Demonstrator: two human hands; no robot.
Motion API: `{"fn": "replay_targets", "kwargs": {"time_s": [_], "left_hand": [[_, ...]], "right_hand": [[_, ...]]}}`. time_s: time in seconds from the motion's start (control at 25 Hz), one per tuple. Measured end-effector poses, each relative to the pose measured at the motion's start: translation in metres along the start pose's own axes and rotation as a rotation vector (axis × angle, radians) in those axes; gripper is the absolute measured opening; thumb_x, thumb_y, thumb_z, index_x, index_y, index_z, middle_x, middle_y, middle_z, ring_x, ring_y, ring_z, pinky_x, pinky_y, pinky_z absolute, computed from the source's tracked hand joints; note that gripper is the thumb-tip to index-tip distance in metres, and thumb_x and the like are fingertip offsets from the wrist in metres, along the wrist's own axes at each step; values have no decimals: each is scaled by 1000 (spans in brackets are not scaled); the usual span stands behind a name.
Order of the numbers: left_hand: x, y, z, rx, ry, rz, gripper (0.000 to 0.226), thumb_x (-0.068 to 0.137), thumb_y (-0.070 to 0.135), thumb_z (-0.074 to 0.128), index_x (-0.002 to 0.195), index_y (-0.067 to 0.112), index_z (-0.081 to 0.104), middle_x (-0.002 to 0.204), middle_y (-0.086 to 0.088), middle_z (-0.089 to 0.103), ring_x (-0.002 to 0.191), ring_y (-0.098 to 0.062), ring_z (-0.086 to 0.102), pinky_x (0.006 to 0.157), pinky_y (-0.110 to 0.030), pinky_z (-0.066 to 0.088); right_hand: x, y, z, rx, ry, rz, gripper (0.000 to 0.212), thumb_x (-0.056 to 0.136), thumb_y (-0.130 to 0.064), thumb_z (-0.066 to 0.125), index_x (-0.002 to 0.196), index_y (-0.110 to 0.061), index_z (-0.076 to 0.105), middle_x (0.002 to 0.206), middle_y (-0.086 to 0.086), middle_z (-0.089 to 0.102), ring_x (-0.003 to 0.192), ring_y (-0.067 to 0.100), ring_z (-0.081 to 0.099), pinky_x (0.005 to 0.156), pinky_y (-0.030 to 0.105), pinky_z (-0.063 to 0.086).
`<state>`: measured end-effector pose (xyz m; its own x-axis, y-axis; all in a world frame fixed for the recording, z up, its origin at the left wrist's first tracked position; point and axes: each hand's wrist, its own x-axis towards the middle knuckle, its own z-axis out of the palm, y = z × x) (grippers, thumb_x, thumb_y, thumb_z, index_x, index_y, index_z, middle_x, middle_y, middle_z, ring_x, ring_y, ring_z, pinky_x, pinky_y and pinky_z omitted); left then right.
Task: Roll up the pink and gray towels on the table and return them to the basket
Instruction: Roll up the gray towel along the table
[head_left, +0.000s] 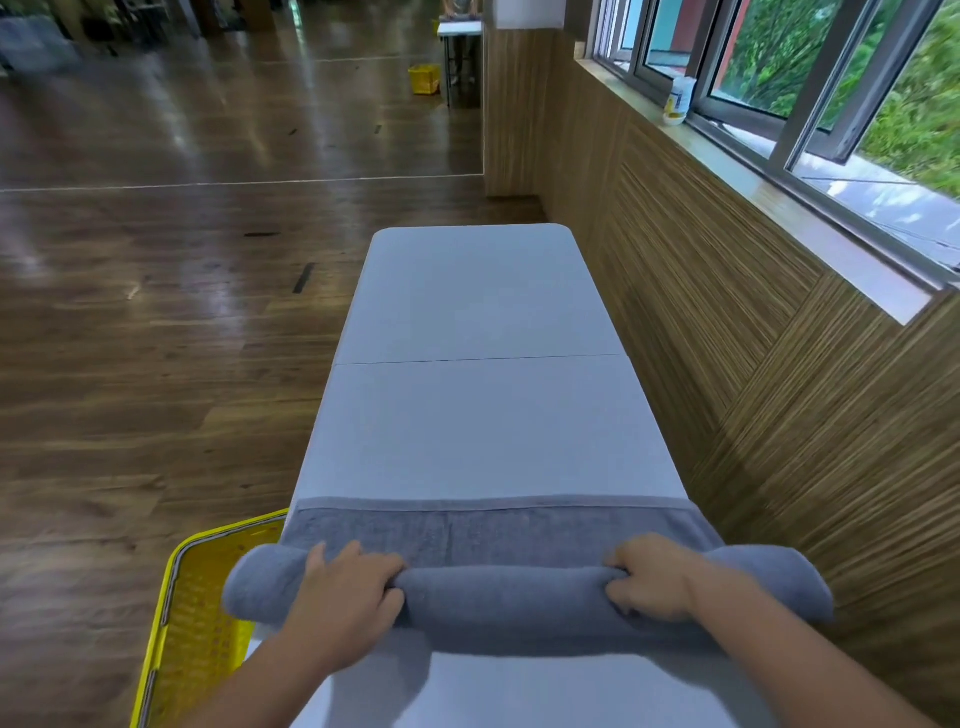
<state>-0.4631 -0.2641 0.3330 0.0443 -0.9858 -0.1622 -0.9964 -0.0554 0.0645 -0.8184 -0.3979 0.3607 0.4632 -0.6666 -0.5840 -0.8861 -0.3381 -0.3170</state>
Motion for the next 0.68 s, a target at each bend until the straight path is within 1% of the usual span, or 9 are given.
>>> {"fn": "replay_targets", "kwargs": {"time_s": [0.08,0.2,0.28,0.36,0.4,0.48,0.56,0.6,0.68], "left_hand": [[8,0,-6,-43,-47,-44,27,80,45,38,105,39,47,92,12,63,100,-15,55,106,-53,27],[20,-3,-6,-86,141,-34,16,76,39,43,91,36,49,98,14,59,99,-17,56,96,-45,39],[19,-1,1,-63,214,2,17,79,35,43,84,34,59,104,12,58,103,-19,54,96,-44,38],[13,1,4,-56,210,39,22,79,36,47,88,32,67,107,12,59,105,-19,54,101,-44,35],[9,1,6,-44,187,42,26,76,39,52,95,32,68,111,13,60,108,-18,54,104,-46,34],[5,-4,16,31,103,47,50,65,45,64,112,30,67,123,11,61,118,-17,49,107,-54,30],[6,-9,22,77,49,34,71,52,45,74,121,30,66,129,8,62,123,-18,46,107,-58,27],[9,-10,23,54,57,23,69,50,42,75,118,31,68,126,9,64,120,-17,48,106,-57,28],[12,-7,17,-9,86,-1,44,55,39,69,99,35,71,110,15,65,108,-16,53,101,-55,35]], "right_hand": [[4,5,-3,63,38,4,22,73,-36,54,74,-15,62,80,1,68,74,15,58,69,36,45],[10,11,2,62,371,-14,17,80,-37,58,94,-29,64,96,-12,67,89,9,56,79,30,47],[12,11,11,-83,703,-111,3,82,-28,63,85,-28,61,88,-12,61,85,12,50,73,30,44],[7,9,27,-218,875,-233,11,84,-32,60,77,-24,61,82,-8,60,80,16,51,74,34,44],[4,9,37,-243,860,-262,17,82,-40,59,80,-25,64,85,-8,62,82,16,54,80,36,45],[-1,11,54,-289,709,-202,41,72,-56,64,101,-28,67,102,-10,67,97,16,60,99,42,47],[-1,12,64,-344,571,-111,60,63,-56,70,116,-29,63,114,-10,67,108,16,61,106,50,45],[0,11,64,-357,550,-94,58,60,-51,73,114,-31,63,114,-11,67,108,16,62,108,49,43],[1,6,54,-363,509,-96,44,63,-45,71,105,-34,64,108,-14,68,103,14,59,110,44,40]]}}
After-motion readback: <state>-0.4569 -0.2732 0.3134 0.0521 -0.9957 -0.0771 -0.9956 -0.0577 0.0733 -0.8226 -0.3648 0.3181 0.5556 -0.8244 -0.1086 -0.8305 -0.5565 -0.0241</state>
